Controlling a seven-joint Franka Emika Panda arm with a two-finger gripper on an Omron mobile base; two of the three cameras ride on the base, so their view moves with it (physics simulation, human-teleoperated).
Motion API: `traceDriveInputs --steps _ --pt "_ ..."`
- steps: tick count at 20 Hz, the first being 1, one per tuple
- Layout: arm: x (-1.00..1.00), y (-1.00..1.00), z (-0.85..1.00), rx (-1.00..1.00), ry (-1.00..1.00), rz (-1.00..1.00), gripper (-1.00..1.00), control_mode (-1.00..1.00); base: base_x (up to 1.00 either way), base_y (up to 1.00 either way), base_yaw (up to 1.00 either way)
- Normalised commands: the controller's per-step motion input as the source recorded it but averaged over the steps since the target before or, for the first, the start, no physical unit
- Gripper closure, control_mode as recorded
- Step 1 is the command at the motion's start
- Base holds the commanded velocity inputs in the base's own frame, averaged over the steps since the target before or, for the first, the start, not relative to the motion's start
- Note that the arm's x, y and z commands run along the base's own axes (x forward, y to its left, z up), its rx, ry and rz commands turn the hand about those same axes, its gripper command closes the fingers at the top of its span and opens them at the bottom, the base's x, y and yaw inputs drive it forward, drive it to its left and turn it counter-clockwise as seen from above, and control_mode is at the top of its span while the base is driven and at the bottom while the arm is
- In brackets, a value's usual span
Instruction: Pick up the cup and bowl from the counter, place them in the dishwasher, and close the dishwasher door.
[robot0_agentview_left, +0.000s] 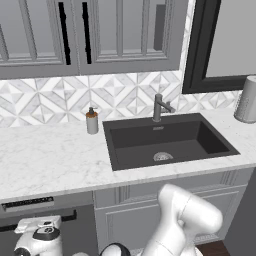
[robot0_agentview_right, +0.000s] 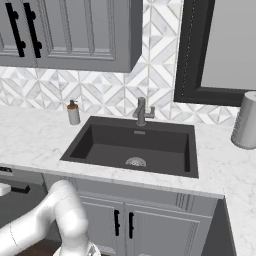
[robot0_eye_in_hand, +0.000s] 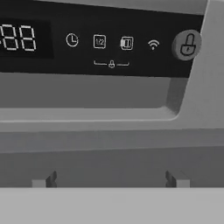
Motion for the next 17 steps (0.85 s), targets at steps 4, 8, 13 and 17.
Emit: traceDriveInputs --steps 4,8,13,17 --pt "0.99 -0.31 -0.09 0.02 -0.01 -0.10 -1.00 -1.00 0.00 0.00 0.00" --pt "0.87 -0.27 -0.19 0.01 -0.01 -0.06 -1.00 -1.00 0.00 0.00 0.00" --pt "0.79 -0.24 -0.12 0.00 0.00 -0.01 -1.00 -1.00 0.00 0.00 0.00" --pt "0.37 -0.34 -0.08 0.00 0.00 0.00 -1.00 -1.00 0.00 0.00 0.00"
